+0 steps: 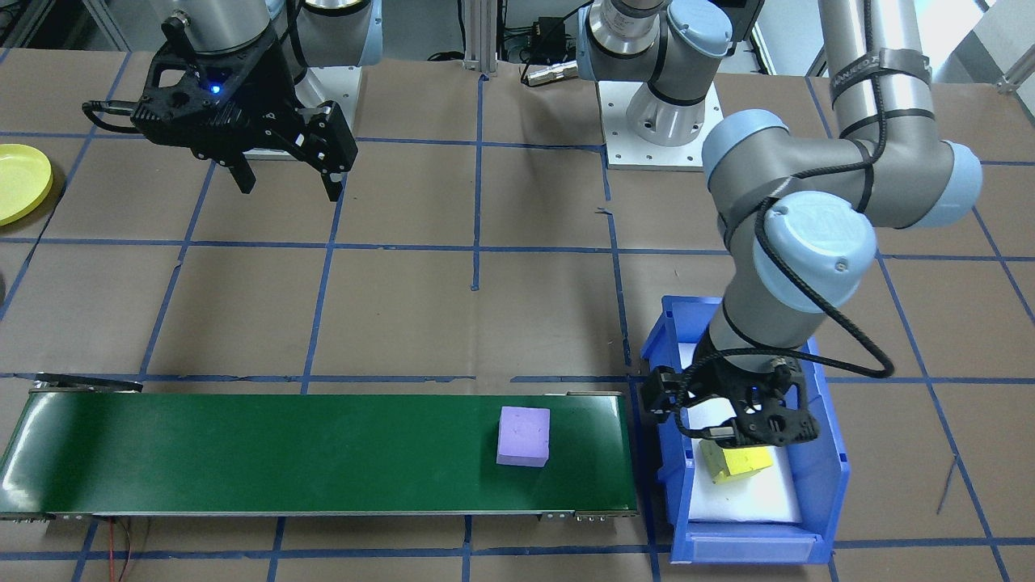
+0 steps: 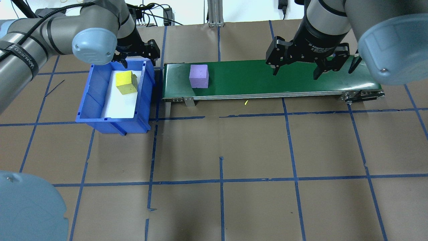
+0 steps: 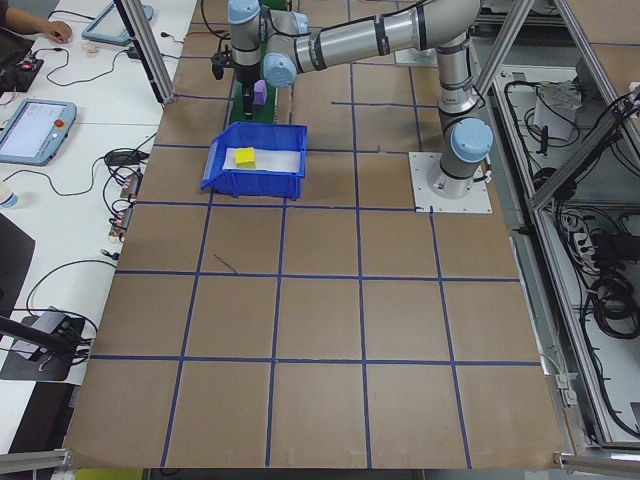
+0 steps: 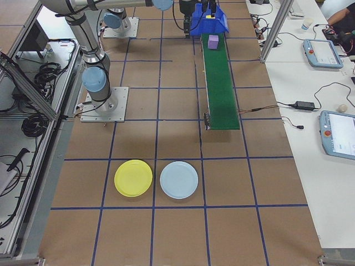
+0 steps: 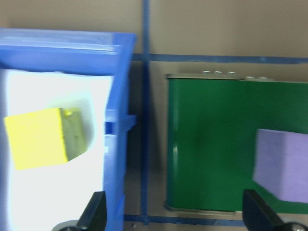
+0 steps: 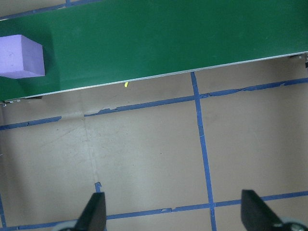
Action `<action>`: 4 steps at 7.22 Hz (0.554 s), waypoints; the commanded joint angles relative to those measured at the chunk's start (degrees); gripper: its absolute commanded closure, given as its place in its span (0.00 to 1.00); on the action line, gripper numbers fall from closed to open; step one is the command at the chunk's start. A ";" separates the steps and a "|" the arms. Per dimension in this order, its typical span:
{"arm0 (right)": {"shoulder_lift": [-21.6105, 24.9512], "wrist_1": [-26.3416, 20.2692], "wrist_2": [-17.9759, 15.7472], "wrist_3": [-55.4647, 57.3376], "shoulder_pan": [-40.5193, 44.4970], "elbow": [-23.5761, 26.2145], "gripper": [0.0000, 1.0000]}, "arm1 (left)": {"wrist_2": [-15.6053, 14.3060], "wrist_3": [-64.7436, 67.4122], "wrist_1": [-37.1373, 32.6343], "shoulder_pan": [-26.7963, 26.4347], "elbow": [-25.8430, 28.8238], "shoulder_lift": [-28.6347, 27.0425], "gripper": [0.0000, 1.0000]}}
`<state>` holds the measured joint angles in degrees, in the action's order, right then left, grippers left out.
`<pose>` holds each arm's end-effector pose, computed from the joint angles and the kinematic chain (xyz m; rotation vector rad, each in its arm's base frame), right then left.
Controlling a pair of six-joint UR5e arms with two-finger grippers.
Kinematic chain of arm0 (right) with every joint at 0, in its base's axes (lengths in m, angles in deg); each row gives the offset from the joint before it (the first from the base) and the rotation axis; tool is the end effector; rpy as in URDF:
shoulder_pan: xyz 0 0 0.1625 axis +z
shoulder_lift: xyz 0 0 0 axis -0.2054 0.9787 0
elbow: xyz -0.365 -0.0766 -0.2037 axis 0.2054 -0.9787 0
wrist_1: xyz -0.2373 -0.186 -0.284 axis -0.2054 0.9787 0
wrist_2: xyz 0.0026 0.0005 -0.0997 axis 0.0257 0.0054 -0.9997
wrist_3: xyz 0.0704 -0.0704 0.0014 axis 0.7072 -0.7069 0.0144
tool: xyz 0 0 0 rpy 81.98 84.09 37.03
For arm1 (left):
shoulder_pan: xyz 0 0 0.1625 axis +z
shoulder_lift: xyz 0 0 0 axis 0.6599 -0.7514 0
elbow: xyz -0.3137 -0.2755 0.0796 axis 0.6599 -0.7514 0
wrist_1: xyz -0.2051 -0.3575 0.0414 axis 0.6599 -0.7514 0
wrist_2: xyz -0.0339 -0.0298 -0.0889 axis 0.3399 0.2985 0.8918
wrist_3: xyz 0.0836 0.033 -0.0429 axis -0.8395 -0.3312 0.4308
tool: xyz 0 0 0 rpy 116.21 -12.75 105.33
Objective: Move block left to right into plate
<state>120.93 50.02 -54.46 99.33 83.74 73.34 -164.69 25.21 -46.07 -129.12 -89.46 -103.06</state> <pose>0.1841 -0.4692 0.5069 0.2203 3.0713 -0.1511 -0.1043 -0.6553 0.3349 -0.1223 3.0940 -0.1220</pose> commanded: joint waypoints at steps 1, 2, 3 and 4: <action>-0.09 0.01 -0.09 -0.04 0.03 0.03 0.00 | 2.95 -2.17 2.29 6.42 -0.01 -3.37 0.00; -0.09 0.01 -0.09 -0.04 0.03 0.03 0.00 | 4.20 -2.08 4.92 7.49 -0.88 -5.12 0.00; 0.00 0.01 -0.09 -0.04 0.03 0.03 0.00 | 5.86 -1.30 6.51 7.50 -0.98 -7.32 0.00; -0.09 0.01 -0.09 -0.04 0.03 0.03 0.00 | 6.06 -1.29 7.13 7.50 -1.93 -8.21 0.00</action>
<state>120.87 50.02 -54.55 99.29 83.77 73.38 -159.56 23.69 -40.29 -121.91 -90.54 -109.61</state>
